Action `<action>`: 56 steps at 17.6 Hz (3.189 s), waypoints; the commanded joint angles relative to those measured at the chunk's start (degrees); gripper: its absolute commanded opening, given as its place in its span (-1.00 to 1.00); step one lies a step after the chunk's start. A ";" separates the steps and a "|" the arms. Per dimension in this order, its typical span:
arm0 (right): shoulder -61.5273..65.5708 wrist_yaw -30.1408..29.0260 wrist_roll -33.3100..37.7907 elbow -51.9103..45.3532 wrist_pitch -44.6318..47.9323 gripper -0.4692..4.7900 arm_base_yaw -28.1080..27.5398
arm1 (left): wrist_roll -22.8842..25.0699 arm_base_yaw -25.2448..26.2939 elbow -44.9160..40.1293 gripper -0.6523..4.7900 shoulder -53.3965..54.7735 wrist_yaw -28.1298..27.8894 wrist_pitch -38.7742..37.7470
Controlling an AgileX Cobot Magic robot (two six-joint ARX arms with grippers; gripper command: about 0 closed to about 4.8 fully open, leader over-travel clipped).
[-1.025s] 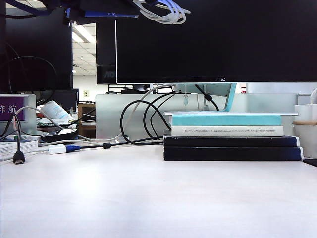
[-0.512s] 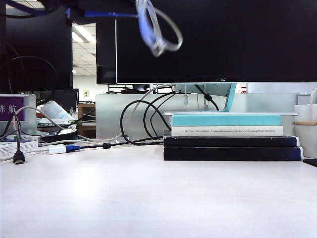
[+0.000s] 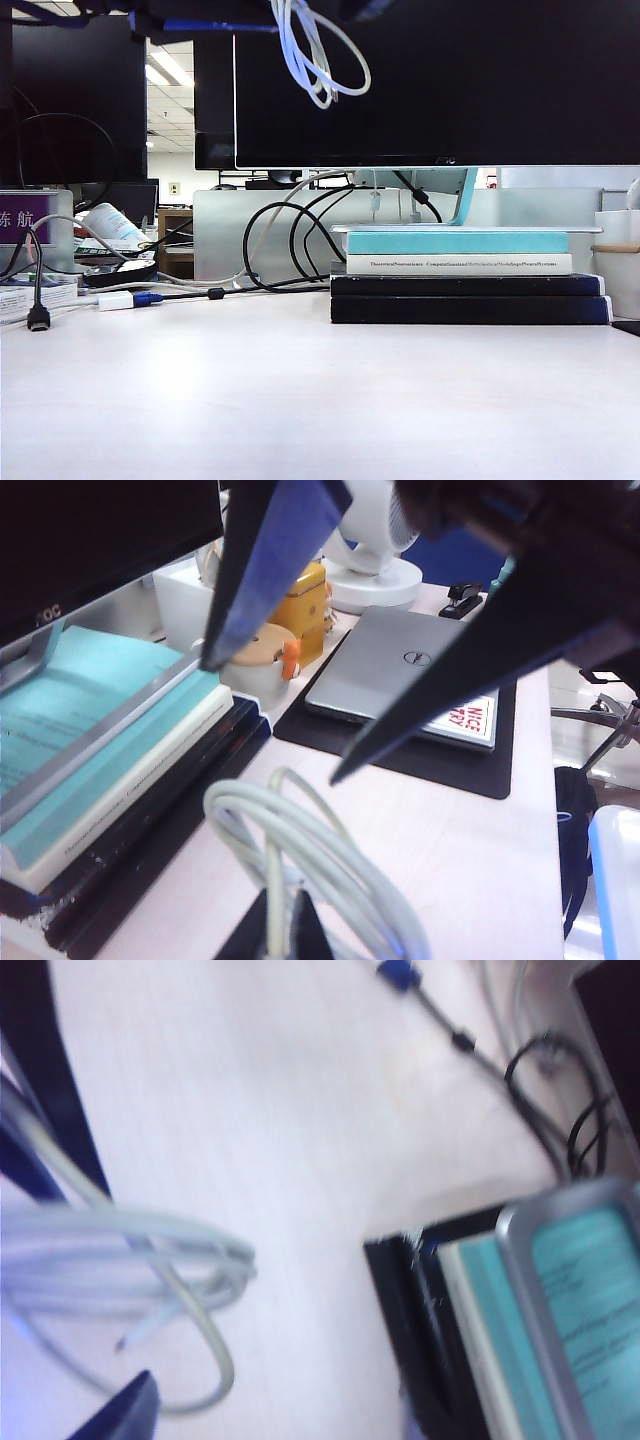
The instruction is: Unfold the white charging cable into a straight cable.
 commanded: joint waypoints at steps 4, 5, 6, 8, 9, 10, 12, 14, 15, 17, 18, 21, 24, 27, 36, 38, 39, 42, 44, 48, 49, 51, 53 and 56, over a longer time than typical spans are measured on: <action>-0.22 -3.72 0.02 0.28 0.37 0.07 0.02 | -1.31 -0.04 0.26 -0.78 -0.39 4.09 3.41; -0.22 -5.53 0.02 0.28 0.57 0.06 0.02 | -1.77 -0.04 0.26 -0.78 -0.39 4.13 4.20; -0.22 -5.66 0.04 0.28 0.63 -0.09 0.00 | -2.03 -0.07 0.26 -0.78 -0.39 4.11 4.76; -0.22 -5.70 0.04 0.28 0.61 -0.28 0.02 | -2.56 -0.07 0.26 -0.78 -0.39 4.09 5.07; -0.22 -5.70 0.04 0.28 0.63 -0.28 0.02 | -2.58 -0.04 0.26 -0.78 -0.39 4.09 5.05; -0.22 -5.70 0.04 0.28 0.61 -0.28 0.02 | -2.60 -0.07 0.26 -0.78 -0.39 4.07 5.07; -0.22 -5.70 0.04 0.28 0.61 -0.70 0.02 | -2.58 -0.04 0.26 -0.78 -0.39 4.04 5.05; -0.22 -5.70 0.04 0.28 0.61 -0.79 0.02 | -2.58 -0.04 0.26 -0.78 -0.39 2.58 5.03; -0.22 -5.70 0.04 0.28 0.63 -0.83 0.02 | -2.58 -0.04 0.26 -0.78 -0.39 2.60 5.05; -0.22 -5.70 0.04 0.28 0.66 -0.82 0.02 | -2.34 -0.04 0.26 -0.39 -0.37 2.78 5.09; -0.22 -5.70 0.04 0.28 0.66 -0.82 0.02 | -2.36 -0.04 0.26 0.62 -0.37 2.73 5.09; -0.22 -5.68 0.02 0.28 0.72 -0.82 0.02 | -4.26 -0.04 0.26 1.00 -0.39 1.16 5.07; -0.22 -5.25 0.00 0.28 0.83 -0.82 0.02 | -8.37 -0.07 0.26 1.00 -0.42 3.83 5.05; -0.20 -2.05 0.00 0.28 0.90 -0.82 0.02 | -12.81 -0.07 0.26 1.00 -0.46 5.97 5.05; -0.04 2.56 2.82 0.26 12.11 -0.82 0.04 | -21.03 -0.11 0.28 1.00 -0.44 -12.81 5.33; 0.44 3.37 2.89 0.26 12.98 -0.82 0.04 | -20.96 -0.11 0.31 1.00 -0.44 -17.79 6.73; 0.61 3.56 3.76 0.26 13.00 -0.82 0.09 | -20.96 -0.11 0.31 1.00 -0.42 -19.41 8.26; 1.97 3.56 5.88 0.26 14.29 -0.82 0.31 | -19.76 -2.54 0.31 1.00 -0.37 -21.79 12.44; 2.64 3.45 5.79 0.26 15.91 -0.83 0.42 | -17.40 -5.86 0.31 1.00 -0.28 -25.09 12.09; 2.62 4.07 5.81 0.28 16.37 -0.83 0.35 | -16.85 -6.75 0.28 1.00 0.24 -30.84 9.70; 2.62 4.85 5.84 0.28 16.35 -0.83 0.35 | -16.79 -6.75 0.28 1.00 0.24 -31.85 9.51; 2.62 5.01 5.84 0.28 16.35 -0.82 0.44 | -16.70 -6.75 0.31 1.00 0.26 -32.02 10.08; 2.62 5.03 5.84 0.28 16.37 -0.82 0.42 | -16.63 -6.75 0.28 0.87 0.33 -31.76 10.71; 2.62 4.81 5.86 0.28 17.20 -0.82 0.44 | -16.72 -6.82 0.31 0.39 0.37 -31.71 11.74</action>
